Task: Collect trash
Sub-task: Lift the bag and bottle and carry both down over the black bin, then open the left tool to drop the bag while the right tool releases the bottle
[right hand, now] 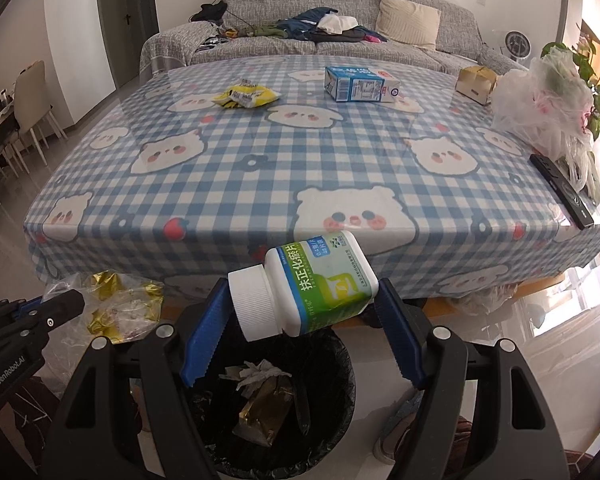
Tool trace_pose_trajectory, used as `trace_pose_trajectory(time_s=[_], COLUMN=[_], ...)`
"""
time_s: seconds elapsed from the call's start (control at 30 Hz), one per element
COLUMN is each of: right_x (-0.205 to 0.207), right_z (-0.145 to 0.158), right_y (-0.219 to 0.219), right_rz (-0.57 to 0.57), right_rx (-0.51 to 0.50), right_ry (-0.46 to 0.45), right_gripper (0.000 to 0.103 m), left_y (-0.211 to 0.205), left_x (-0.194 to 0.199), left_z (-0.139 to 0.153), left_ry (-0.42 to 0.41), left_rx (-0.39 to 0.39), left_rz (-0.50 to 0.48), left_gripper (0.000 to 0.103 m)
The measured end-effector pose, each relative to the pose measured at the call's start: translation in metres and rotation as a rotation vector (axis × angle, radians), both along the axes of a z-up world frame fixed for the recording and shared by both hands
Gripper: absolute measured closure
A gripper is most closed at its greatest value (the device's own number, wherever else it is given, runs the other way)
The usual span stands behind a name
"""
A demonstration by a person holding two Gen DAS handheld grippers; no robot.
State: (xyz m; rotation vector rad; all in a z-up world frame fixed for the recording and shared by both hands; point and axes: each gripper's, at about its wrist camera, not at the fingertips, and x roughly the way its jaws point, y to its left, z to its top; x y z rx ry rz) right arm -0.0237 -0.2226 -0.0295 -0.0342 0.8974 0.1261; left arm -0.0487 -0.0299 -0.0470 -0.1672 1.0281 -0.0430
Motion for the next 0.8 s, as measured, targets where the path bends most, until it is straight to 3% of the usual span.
trace_pose_trajectory(time_s=[0.6, 0.8], right_x=[-0.015, -0.007], right_z=[-0.055, -0.069], right_y=[0.003, -0.005], right_rz=[0.006, -0.027], right_rx=[-0.029, -0.036], right_ry=[0.117, 0.154], right_gripper=[0.033, 0.033], left_y=[-0.015, -0.023], left_x=[-0.017, -0.008], left_z=[-0.05, -0.081], left_ry=[0.058, 0.106], left_rx=[0.026, 0.049], left_rz=[-0.004, 0.0], left_gripper=[0.09, 0.09])
